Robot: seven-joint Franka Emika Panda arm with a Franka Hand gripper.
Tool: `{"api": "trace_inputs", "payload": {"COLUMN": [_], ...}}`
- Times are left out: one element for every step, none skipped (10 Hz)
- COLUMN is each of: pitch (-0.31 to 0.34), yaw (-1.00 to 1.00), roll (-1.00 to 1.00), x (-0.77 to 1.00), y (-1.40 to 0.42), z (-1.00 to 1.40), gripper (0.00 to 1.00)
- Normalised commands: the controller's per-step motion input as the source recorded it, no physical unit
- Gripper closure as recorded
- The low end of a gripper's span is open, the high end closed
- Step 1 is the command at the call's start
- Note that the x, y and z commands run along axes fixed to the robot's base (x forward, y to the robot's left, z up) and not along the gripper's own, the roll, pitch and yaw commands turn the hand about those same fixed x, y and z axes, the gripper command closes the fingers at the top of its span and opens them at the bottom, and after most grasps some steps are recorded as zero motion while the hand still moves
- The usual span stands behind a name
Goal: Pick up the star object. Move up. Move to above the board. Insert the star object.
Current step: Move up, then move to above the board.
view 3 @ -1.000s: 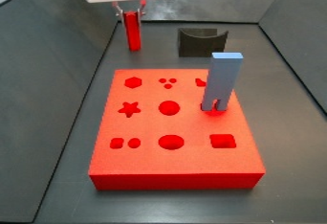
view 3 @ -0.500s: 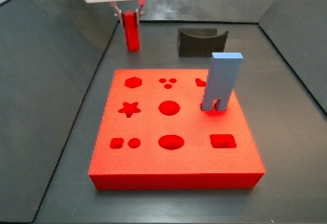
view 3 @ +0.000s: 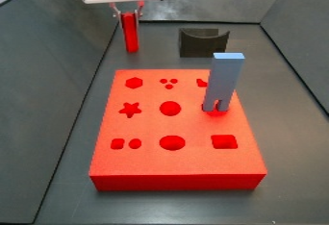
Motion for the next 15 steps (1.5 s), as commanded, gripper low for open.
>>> {"api": "trace_inputs", "payload": {"pitch": [0.0,0.003,0.034,0.04,0.045,0.043,0.295,0.298,0.293,0.23,0.139,0.105,0.075,0.07,0.07], "yaw": [0.0,0.04,0.04,0.02,0.01,0.0,0.13,0.13,0.11,0.1,0.07,0.06,0.03,0.03,0.01], "roll": [0.0,0.0,0.01,0.01,0.02,0.04,0.35,0.36,0.31,0.26,0.16,0.12,0.08,0.07,0.04], "x": [0.0,0.0,-0.03,-0.03,-0.02,-0.02,0.21,0.22,0.22,0.21,0.18,0.17,0.14,0.13,0.11], "y": [0.0,0.05,0.04,0.03,0.03,0.02,0.36,0.37,0.34,0.31,0.29,0.28,0.24,0.23,0.2], "z": [0.83,0.83,0.74,0.63,0.5,0.3,1.0,1.0,1.0,1.0,1.0,1.0,1.0,1.0,1.0], "gripper": [1.0,1.0,1.0,1.0,1.0,1.0,1.0,1.0,1.0,1.0,1.0,1.0,1.0,1.0,1.0]}}
